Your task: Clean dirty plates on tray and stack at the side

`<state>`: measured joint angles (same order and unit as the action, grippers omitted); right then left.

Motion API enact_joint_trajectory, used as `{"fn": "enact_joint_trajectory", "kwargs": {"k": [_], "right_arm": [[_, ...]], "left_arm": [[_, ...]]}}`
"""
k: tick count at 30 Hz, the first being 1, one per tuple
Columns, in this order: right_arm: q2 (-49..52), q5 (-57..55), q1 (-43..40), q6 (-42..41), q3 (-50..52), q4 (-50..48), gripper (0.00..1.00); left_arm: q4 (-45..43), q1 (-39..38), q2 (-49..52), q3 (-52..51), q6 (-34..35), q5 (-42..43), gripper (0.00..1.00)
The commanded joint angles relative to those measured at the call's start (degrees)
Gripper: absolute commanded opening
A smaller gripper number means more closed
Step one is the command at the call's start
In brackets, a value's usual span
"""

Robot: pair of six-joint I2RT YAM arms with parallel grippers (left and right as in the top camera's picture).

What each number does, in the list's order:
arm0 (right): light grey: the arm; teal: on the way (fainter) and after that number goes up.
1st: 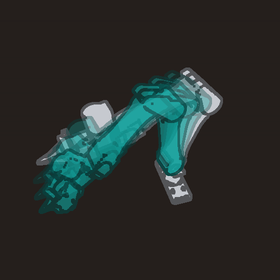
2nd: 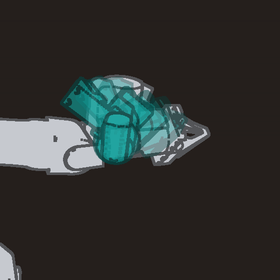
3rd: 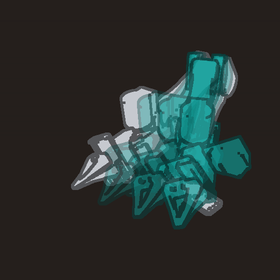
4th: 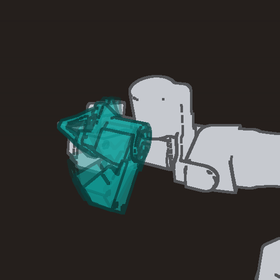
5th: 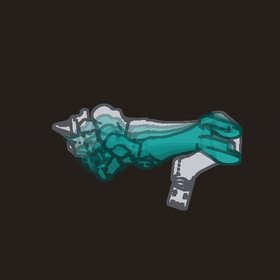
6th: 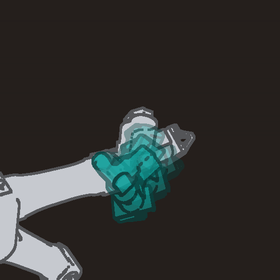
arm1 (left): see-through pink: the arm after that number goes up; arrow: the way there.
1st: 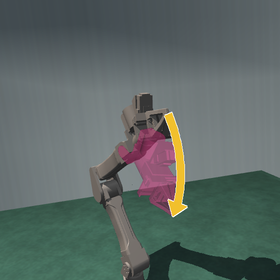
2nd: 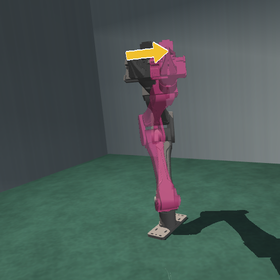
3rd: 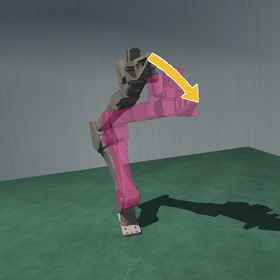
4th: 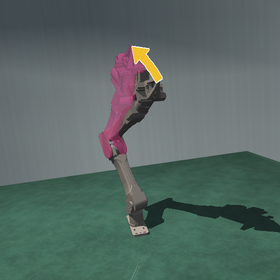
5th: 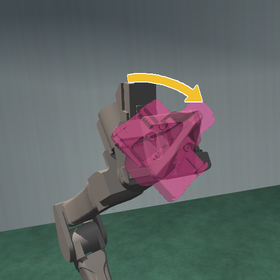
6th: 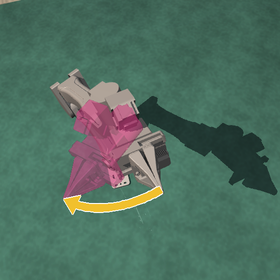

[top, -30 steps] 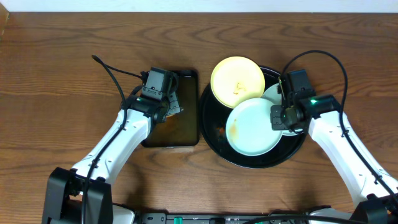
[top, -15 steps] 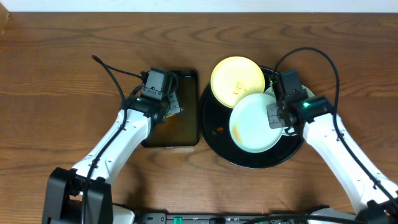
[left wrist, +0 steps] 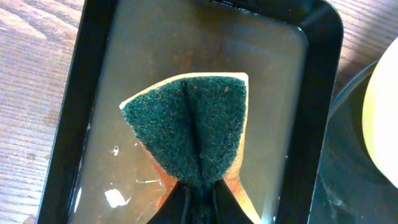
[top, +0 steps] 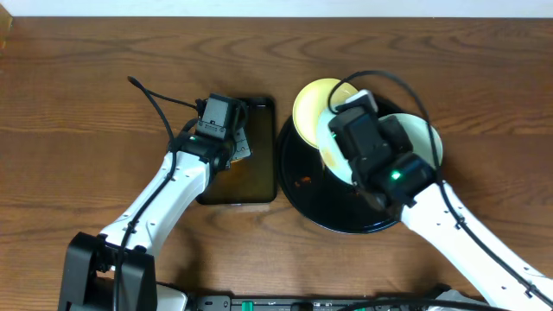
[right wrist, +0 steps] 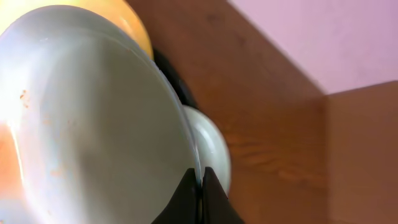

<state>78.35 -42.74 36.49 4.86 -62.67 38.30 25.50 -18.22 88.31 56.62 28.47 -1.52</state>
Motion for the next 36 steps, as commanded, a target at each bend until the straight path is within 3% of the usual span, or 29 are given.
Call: {"fn": "enact_joint_trajectory", "kwargs": {"k": [1,5,9,12,15,21,28,36], "right_arm": [[-0.44,-8.20,0.83,2.93,-1.03,-0.61,0.01],[-0.44,-8.04,0.76,0.92,-1.03,-0.85,0.01],[-0.44,-6.32,-1.05,-9.40,-1.03,-0.72,0.01],[-0.44,2.67,-4.42,-15.93,-1.03,-0.59,0.01],[-0.44,10.84,-10.12,-21.46,-1.03,-0.39,0.01],[-0.44,13.14,-21.18,-28.63,-1.03,0.46,0.01],[-0.31,20.92,-40.74,-35.21,-1.03,0.46,0.01],[2.12,25.81,-59.60,-37.66,-0.90,0.55,0.01]], "left_arm": [[-0.04,0.22,-0.33,-0.13,-0.39,-0.68,0.09],[-0.04,0.20,-0.33,-0.13,-0.39,-0.68,0.09],[-0.04,0.20,-0.33,-0.13,-0.39,-0.68,0.09],[-0.07,0.20,-0.33,-0.13,-0.39,-0.68,0.09],[-0.07,0.20,-0.33,-0.13,-0.39,-0.68,0.09],[-0.07,0.20,-0.33,-0.13,-0.39,-0.68,0.09],[-0.07,0.20,-0.33,-0.13,-0.39,-0.68,0.09],[-0.07,0.20,-0.33,-0.13,-0.39,-0.68,0.09]]}}
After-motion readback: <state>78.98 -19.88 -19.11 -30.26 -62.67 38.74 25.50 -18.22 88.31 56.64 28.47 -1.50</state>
